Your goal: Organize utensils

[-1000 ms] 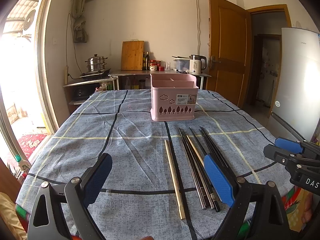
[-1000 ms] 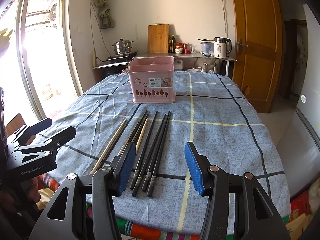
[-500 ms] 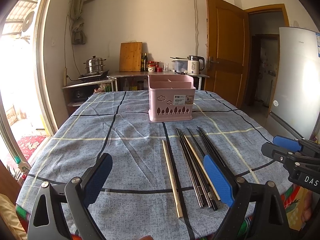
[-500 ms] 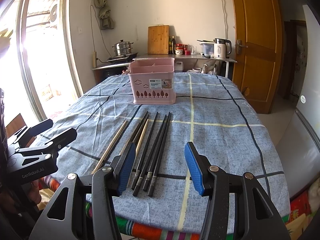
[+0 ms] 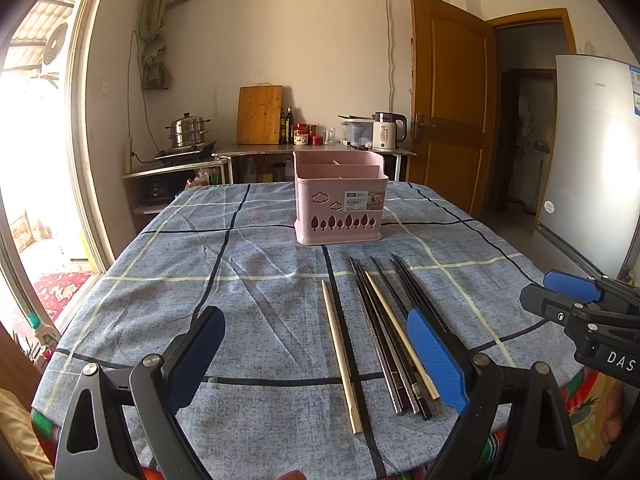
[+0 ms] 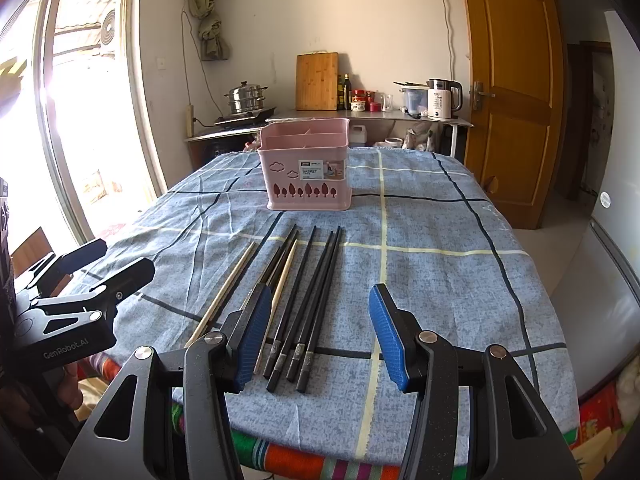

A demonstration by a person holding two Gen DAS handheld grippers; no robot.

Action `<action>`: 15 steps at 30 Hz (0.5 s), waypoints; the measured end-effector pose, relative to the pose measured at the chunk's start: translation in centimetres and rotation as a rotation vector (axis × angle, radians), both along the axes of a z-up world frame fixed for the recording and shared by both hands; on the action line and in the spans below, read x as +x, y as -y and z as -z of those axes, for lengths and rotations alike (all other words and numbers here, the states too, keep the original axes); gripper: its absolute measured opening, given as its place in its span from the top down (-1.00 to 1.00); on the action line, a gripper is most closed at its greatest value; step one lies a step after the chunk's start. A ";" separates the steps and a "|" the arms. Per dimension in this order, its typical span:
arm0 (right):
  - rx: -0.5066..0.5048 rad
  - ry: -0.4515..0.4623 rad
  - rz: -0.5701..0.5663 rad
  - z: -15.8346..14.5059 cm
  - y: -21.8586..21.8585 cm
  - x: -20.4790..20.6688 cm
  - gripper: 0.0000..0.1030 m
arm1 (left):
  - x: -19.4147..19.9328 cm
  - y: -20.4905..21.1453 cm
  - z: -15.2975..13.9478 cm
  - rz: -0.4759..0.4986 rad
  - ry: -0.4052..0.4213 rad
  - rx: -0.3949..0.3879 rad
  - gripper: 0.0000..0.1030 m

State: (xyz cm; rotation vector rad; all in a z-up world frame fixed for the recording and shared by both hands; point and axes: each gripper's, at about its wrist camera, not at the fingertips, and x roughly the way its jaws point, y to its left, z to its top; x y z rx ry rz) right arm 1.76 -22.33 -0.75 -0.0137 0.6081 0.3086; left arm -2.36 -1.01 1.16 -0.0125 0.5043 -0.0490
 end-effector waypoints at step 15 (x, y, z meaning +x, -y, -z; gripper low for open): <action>0.001 -0.001 0.000 -0.1 0.0 -0.1 -0.01 | 0.1 0.1 0.0 0.006 -0.009 -0.005 -0.81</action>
